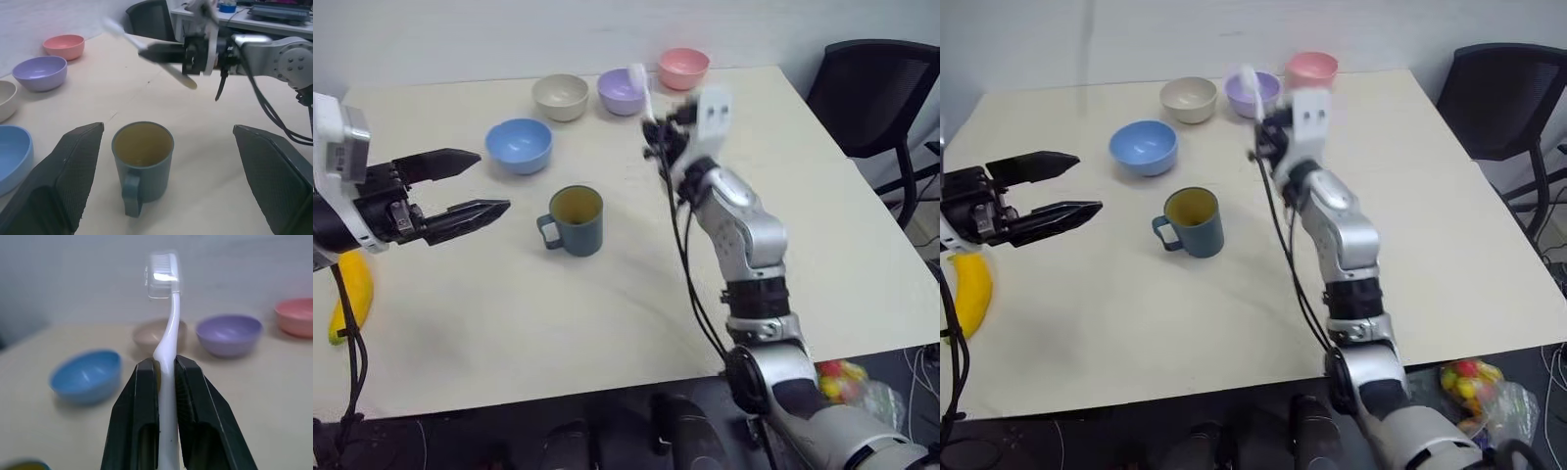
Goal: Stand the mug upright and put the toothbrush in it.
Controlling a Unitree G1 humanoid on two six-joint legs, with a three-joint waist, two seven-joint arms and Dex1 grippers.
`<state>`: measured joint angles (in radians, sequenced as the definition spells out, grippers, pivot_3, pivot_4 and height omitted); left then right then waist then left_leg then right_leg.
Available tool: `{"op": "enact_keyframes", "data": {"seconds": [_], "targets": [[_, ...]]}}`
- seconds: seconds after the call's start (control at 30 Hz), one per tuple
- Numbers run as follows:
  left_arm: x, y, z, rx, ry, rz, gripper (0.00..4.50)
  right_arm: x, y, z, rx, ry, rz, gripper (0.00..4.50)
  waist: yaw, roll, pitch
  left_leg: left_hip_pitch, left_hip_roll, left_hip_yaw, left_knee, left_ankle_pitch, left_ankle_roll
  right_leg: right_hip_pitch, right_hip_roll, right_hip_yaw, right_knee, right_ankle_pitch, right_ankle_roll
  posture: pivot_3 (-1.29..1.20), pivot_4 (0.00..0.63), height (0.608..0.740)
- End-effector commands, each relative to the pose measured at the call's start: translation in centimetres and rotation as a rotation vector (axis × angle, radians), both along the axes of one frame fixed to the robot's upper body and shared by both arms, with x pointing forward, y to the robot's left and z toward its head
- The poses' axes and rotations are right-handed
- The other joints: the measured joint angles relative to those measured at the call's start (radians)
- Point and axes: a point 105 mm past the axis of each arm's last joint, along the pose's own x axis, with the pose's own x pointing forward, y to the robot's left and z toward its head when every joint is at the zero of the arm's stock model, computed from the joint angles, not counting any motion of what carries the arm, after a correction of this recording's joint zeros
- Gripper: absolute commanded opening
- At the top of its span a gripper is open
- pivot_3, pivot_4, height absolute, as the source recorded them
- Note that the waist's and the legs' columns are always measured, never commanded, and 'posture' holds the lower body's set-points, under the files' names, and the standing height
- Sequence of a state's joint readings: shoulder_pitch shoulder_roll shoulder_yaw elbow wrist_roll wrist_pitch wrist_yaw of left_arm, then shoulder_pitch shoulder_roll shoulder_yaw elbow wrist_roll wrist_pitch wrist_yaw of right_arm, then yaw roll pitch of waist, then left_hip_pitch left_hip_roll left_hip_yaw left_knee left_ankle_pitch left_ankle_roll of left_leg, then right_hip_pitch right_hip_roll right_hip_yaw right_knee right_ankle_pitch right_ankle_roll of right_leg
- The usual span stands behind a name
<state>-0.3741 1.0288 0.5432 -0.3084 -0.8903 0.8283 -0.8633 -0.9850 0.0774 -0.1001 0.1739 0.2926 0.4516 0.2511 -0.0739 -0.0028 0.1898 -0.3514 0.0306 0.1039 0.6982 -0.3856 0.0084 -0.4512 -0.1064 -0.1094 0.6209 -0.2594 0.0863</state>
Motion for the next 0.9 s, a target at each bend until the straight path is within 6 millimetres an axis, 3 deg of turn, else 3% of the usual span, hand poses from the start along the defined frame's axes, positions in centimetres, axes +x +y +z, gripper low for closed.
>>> {"op": "enact_keyframes", "data": {"seconds": [0.03, 0.13, 0.27, 0.57, 0.73, 0.9], "targets": [[-0.7, 0.4, 0.4, 0.045, -0.030, 0.023, 4.50, -2.1, 4.4, 2.2, 0.091, -0.065, 0.185, 0.13, -0.010, 0.000, 0.000, 0.000, 0.000, -0.001, 0.000, 0.000, 0.000, 0.000, 0.001, 0.000, 0.000, 0.000, -0.001, 0.00, 0.150, 0.740], [-0.9, 0.5, 0.3, 0.062, -0.030, 0.031, 4.50, -3.2, 7.5, 2.2, 0.107, -0.077, 0.271, 0.13, -0.012, 0.000, 0.000, -0.001, 0.001, -0.001, 0.000, 0.000, -0.001, 0.000, 0.001, 0.000, 0.000, 0.000, -0.001, 0.00, 0.150, 0.740], [-1.2, 0.5, 0.1, 0.074, -0.028, 0.039, 4.50, -3.1, 10.0, 1.1, 0.105, -0.080, 0.287, 0.13, -0.008, -0.001, 0.000, -0.002, 0.000, -0.004, 0.001, 0.001, 0.000, 0.000, -0.003, 0.001, 0.001, 0.000, -0.001, 0.00, 0.150, 0.740], [-1.5, 0.4, 0.0, 0.092, -0.028, 0.045, 4.50, -3.8, 12.9, -1.2, 0.054, -0.089, 0.340, 0.13, -0.013, 0.000, 0.000, -0.002, 0.001, -0.005, 0.001, 0.001, 0.000, 0.000, -0.004, 0.002, 0.000, -0.001, -0.001, 0.00, 0.150, 0.740], [-1.5, 0.4, 0.0, 0.100, -0.028, 0.044, 4.50, -4.3, 13.6, -1.2, 0.071, -0.085, 0.377, 0.13, -0.013, 0.000, 0.000, -0.002, 0.001, -0.005, 0.001, 0.001, 0.000, 0.000, -0.004, 0.003, 0.001, -0.001, -0.001, 0.00, 0.150, 0.740], [-1.2, 0.2, 0.1, 0.103, -0.031, 0.036, 4.50, -4.5, 13.8, -1.6, 0.077, -0.078, 0.394, 1.70, -0.012, 0.000, 0.000, -0.002, 0.001, -0.005, 0.001, 0.001, 0.000, 0.000, -0.004, 0.003, 0.001, -0.001, -0.001, 0.00, 0.150, 0.740]]}}
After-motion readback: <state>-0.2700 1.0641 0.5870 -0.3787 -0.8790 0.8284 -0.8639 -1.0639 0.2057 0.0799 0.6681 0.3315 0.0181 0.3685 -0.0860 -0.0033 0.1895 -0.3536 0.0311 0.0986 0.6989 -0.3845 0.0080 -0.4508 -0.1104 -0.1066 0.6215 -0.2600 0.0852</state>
